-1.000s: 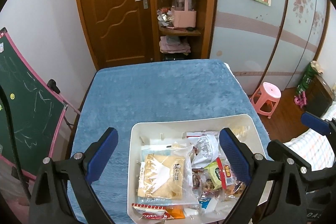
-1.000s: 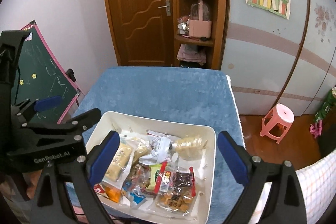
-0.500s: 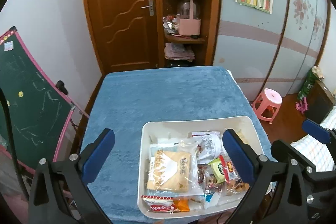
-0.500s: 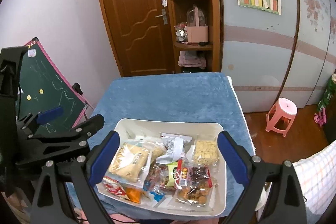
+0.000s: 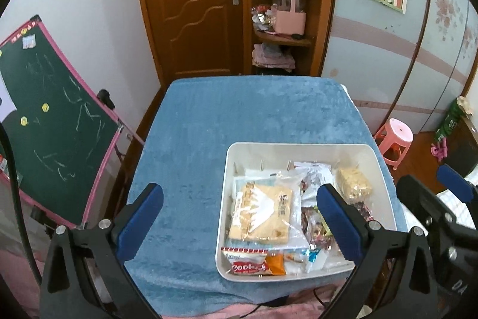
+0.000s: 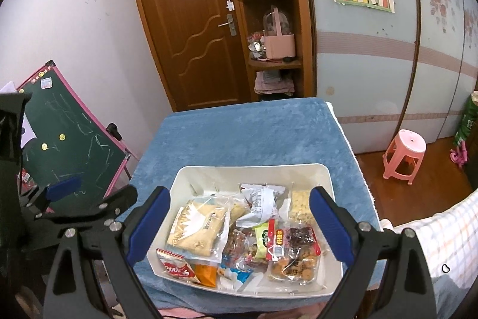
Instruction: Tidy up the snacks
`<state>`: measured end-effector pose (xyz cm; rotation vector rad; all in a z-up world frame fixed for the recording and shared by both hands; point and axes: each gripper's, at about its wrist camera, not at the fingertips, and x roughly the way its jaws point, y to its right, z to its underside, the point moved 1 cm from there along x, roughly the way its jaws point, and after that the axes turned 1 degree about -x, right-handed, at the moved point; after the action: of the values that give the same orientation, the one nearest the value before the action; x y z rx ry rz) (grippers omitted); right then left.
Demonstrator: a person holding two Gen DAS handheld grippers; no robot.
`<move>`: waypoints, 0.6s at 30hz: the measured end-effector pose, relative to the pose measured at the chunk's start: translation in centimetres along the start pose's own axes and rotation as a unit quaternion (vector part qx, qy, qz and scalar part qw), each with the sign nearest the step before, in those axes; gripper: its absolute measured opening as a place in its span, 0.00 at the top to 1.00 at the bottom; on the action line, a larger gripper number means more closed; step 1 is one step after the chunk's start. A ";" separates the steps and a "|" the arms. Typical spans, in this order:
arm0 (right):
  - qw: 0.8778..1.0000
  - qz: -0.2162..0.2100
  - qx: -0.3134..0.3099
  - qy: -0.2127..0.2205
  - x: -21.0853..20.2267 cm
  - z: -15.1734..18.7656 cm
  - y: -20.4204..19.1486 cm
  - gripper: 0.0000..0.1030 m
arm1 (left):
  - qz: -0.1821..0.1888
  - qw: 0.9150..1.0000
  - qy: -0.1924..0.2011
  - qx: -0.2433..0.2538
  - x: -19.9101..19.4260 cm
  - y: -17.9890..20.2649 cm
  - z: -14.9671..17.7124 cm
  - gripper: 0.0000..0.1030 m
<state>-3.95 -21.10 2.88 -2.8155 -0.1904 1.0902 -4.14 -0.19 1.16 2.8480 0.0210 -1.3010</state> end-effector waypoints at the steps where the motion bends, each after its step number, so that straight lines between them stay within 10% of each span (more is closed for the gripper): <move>1: 1.000 0.000 0.000 -0.001 0.1 0.0 -0.1 0.07 | 0.000 1.000 -0.001 -0.001 0.1 -0.1 0.1 0.01; 18: 1.000 0.006 0.002 -0.009 0.9 0.0 -0.1 0.07 | -0.007 1.000 -0.004 -0.001 0.9 -0.3 0.2 0.01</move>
<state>-3.35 -20.87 2.28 -2.8092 -0.1722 1.1168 -3.72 0.13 0.40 2.8464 0.0425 -1.3149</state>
